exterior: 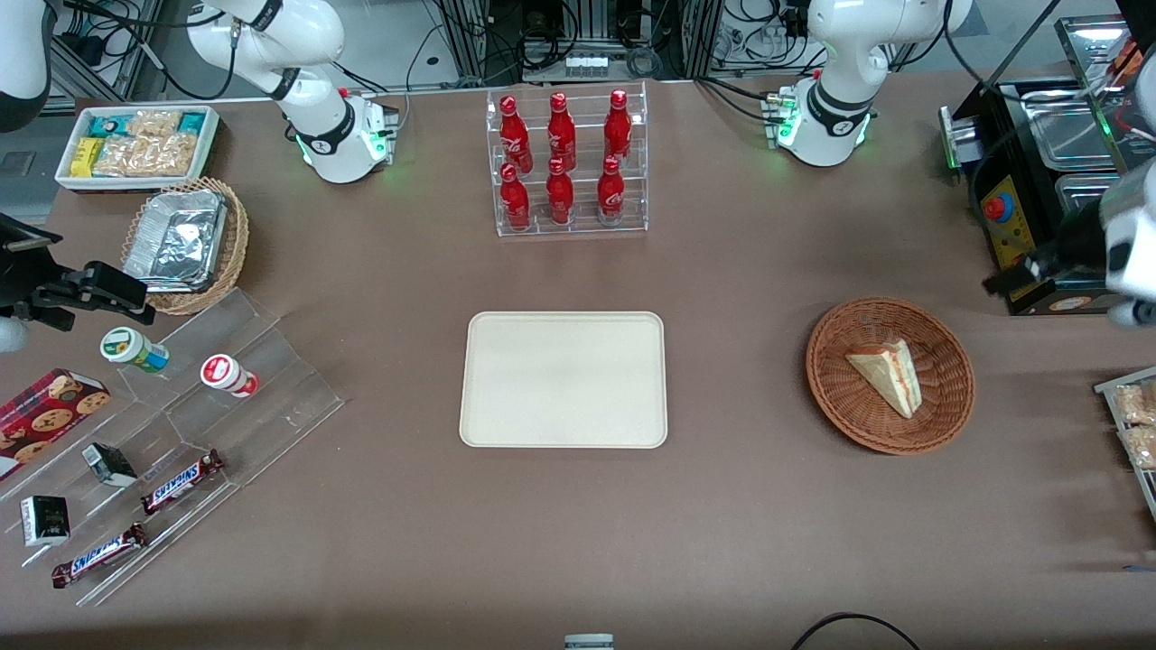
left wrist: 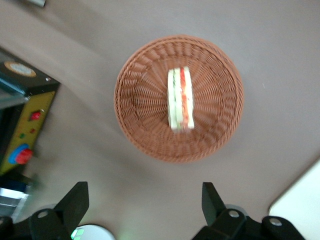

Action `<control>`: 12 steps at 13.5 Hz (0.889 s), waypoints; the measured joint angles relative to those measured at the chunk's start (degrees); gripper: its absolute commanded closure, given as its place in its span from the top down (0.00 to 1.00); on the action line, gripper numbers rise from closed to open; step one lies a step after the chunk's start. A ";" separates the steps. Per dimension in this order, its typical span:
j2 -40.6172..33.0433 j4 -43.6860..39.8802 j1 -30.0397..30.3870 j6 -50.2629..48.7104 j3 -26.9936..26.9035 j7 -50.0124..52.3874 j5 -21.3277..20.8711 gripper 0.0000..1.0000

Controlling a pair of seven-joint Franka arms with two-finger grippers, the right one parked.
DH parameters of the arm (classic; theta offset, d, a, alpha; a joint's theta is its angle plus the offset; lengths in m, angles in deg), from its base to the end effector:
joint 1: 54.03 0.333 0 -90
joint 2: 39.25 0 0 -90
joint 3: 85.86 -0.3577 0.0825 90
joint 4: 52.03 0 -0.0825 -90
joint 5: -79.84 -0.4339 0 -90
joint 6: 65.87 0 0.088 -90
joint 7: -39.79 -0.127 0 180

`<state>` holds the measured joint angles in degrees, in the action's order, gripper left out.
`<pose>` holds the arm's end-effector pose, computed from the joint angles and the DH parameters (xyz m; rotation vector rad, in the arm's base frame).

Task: Place sandwich from basket to tray
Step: 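Move the left gripper toward the sandwich in the wicker basket, then lower the open left gripper over the sandwich and close on it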

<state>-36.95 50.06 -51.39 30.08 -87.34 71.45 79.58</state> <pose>0.6044 0.0439 0.5206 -2.9442 -0.9492 0.2196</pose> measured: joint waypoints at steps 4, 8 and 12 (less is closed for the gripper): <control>2.14 11.07 1.17 15.01 0.08 11.85 1.77 1.00; 4.78 19.30 0.67 28.11 0.70 20.49 1.77 1.00; 6.93 24.14 0.65 36.37 1.06 21.82 1.75 1.00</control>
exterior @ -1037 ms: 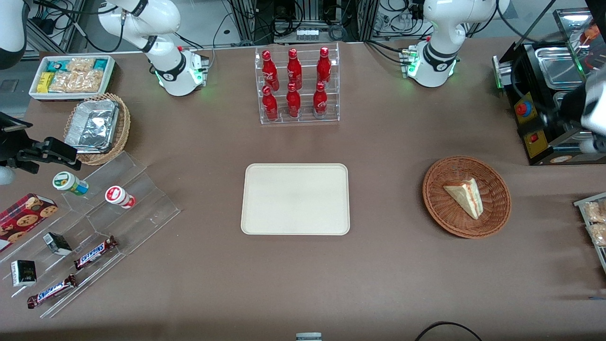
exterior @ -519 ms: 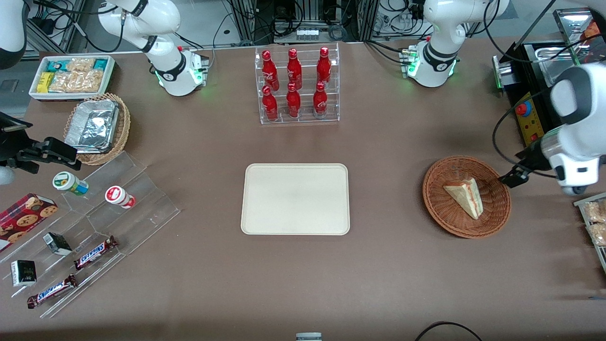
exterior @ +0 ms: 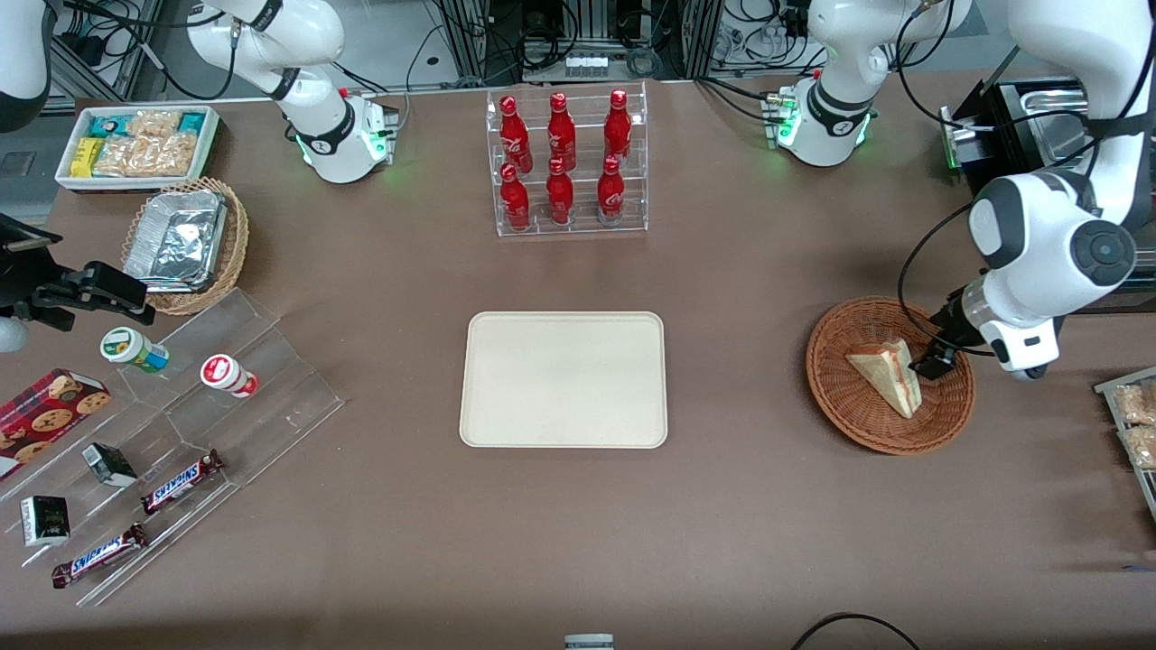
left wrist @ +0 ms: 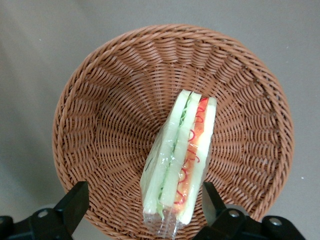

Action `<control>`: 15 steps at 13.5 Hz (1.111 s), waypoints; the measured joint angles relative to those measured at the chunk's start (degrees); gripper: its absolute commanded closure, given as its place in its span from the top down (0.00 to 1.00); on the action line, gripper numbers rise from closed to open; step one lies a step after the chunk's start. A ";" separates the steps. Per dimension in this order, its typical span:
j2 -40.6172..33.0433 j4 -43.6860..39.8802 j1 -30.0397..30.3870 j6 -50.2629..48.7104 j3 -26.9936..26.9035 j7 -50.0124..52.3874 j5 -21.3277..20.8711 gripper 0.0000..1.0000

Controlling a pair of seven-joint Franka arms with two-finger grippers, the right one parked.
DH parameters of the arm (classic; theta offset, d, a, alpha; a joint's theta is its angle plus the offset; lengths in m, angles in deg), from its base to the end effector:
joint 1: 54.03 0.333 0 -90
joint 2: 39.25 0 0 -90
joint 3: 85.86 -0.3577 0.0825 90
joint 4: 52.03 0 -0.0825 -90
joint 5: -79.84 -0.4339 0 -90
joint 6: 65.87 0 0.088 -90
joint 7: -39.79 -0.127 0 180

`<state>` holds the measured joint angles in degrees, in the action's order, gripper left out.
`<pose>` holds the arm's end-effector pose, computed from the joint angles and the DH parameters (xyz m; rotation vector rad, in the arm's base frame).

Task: Place sandwich from basket to tray
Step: 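Lower the open left gripper over the sandwich and close on it, then lift the sandwich out of the basket and carry it toward the tray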

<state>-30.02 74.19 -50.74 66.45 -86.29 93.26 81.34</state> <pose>0.5818 0.0369 0.2899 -2.7375 -1.5245 0.0893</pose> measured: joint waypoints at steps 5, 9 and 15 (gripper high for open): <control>2.49 0.24 -0.25 2.24 2.51 -3.91 -0.66 1.00; 3.45 0.62 -0.29 2.28 2.61 -5.06 -3.29 1.00; 4.42 0.96 -0.28 3.74 2.61 -5.06 -4.34 0.08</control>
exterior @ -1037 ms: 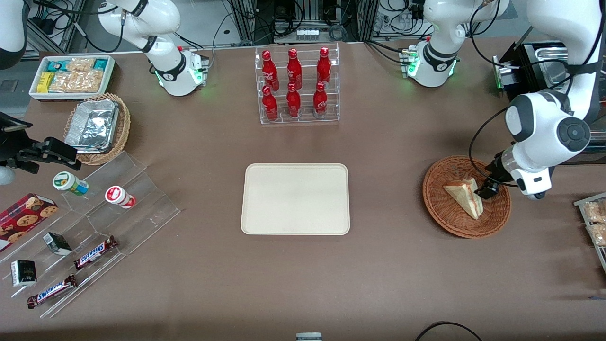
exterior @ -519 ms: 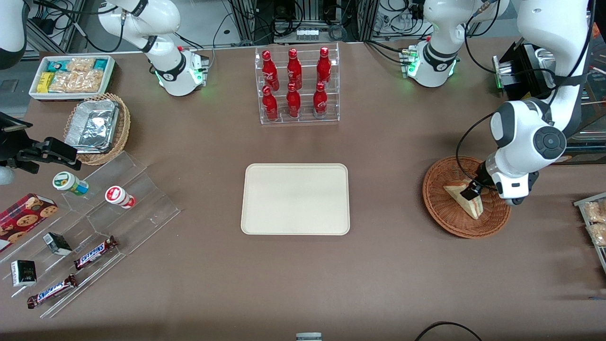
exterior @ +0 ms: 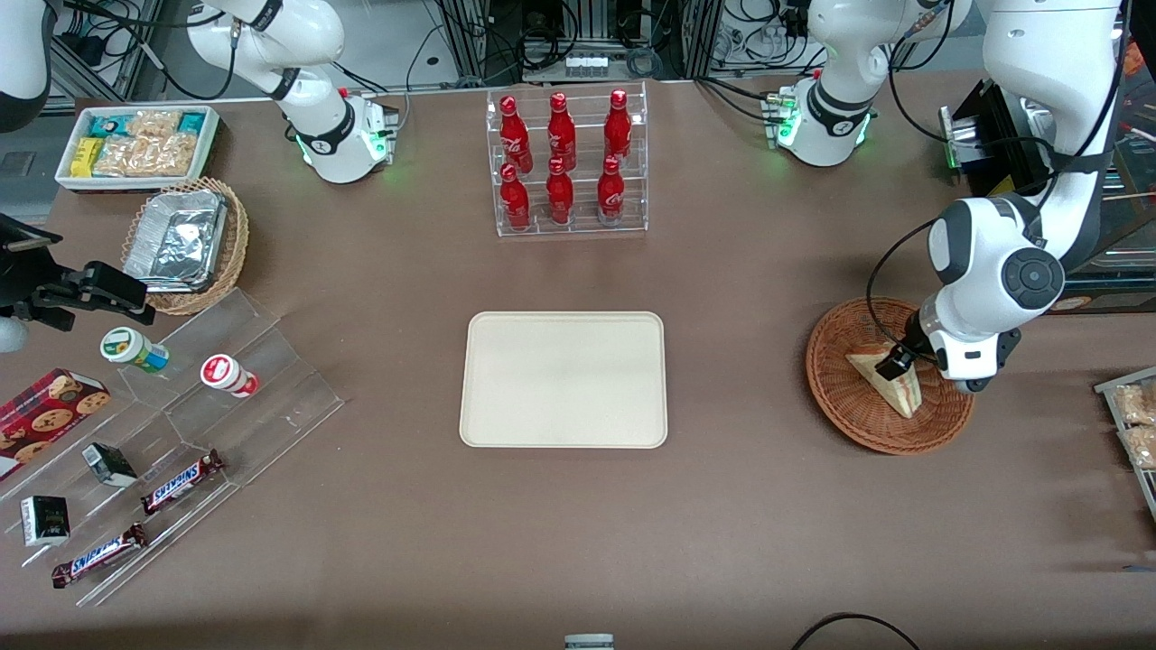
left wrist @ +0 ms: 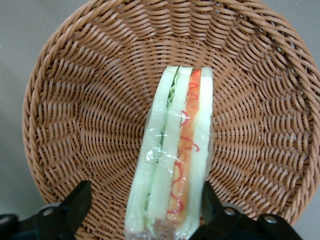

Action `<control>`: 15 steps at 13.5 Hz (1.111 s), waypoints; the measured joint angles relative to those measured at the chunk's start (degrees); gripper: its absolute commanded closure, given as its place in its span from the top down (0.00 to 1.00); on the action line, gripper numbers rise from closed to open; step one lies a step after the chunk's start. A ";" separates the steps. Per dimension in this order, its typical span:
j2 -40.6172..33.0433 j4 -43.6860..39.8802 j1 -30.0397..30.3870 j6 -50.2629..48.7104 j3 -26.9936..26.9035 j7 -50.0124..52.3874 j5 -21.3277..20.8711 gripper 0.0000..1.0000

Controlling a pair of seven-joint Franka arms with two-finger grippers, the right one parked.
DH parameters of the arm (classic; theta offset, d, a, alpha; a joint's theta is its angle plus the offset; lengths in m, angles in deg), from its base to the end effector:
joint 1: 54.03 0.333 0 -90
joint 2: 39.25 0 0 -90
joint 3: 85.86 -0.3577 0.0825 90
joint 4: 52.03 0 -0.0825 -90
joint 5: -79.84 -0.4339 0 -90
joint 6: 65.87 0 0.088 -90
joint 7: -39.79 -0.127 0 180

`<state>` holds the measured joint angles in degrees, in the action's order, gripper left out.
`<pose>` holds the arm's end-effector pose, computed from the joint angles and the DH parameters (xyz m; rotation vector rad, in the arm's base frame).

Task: Place sandwich from basket to tray
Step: 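Lift the sandwich out of the basket and carry it toward the tray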

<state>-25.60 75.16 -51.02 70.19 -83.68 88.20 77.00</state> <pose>0.5796 0.0094 0.2430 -2.8271 -1.2337 0.1025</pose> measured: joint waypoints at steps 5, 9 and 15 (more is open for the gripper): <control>0.00 -0.70 -0.01 0.19 0.27 0.03 0.01 0.00; -0.23 -4.57 0.01 -5.95 2.28 -0.04 0.00 0.00; -4.92 -12.90 -0.50 -19.05 16.72 0.09 -0.51 0.00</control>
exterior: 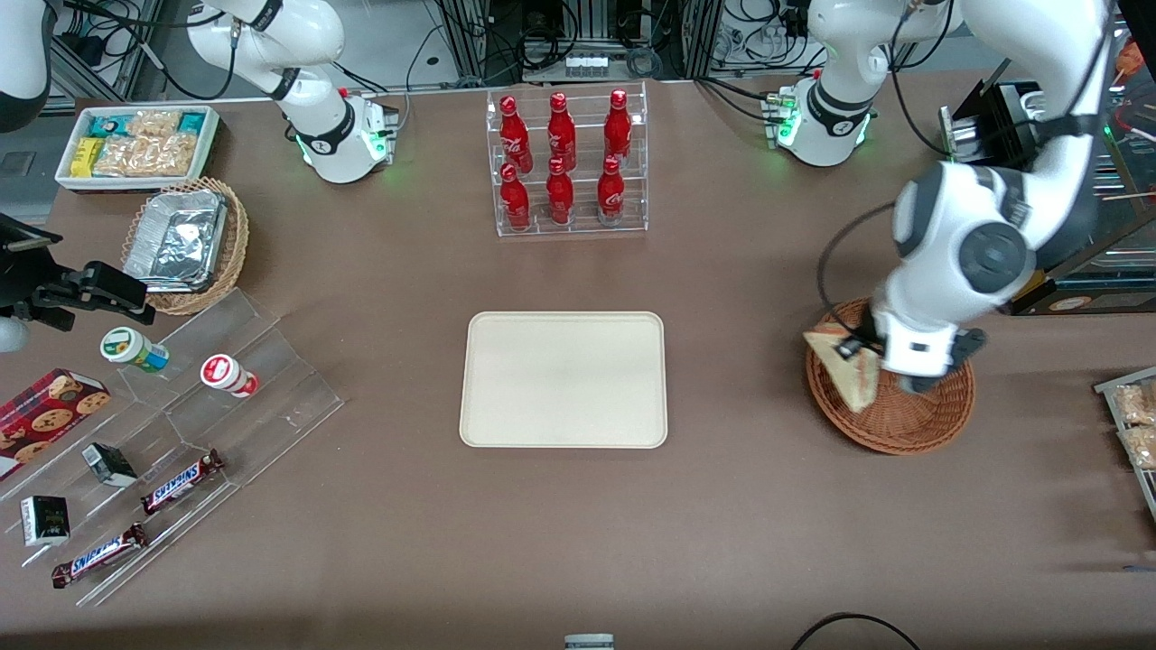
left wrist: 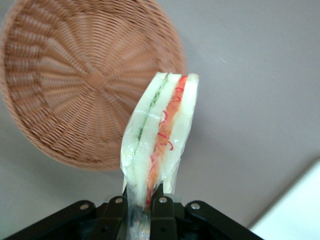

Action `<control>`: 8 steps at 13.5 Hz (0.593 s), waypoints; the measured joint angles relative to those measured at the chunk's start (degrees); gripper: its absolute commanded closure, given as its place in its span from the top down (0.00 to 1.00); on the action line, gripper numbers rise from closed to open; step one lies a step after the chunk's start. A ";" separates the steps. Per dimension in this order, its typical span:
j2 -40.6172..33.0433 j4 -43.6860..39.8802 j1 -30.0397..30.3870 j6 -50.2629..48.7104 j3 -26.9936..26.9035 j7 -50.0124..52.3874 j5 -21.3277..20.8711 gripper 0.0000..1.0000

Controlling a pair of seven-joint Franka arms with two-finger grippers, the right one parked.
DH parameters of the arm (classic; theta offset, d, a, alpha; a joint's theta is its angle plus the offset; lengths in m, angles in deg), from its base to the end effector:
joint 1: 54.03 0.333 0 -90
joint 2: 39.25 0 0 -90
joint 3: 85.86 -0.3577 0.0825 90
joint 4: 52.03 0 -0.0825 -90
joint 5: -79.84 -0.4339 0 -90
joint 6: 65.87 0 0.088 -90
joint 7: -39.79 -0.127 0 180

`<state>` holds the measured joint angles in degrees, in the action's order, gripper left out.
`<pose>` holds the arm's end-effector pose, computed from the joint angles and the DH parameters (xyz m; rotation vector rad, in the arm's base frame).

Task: Place sandwich from basket to tray
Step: 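Lift the sandwich out of the basket and carry it toward the tray, then lower the sandwich onto the cream tray and open the left gripper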

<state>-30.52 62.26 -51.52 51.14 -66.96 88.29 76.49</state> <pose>0.5958 -0.1663 0.3761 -2.9776 -0.8121 0.1239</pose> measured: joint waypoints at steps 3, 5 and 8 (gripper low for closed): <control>0.48 -0.15 -0.26 0.08 8.98 3.54 -5.07 0.00; 2.56 -1.94 -0.45 0.16 13.59 5.15 -6.69 0.00; 8.12 -6.73 -1.53 0.27 17.39 5.32 -8.07 0.00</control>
<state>-22.40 55.53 -53.05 51.41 -49.57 93.61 68.42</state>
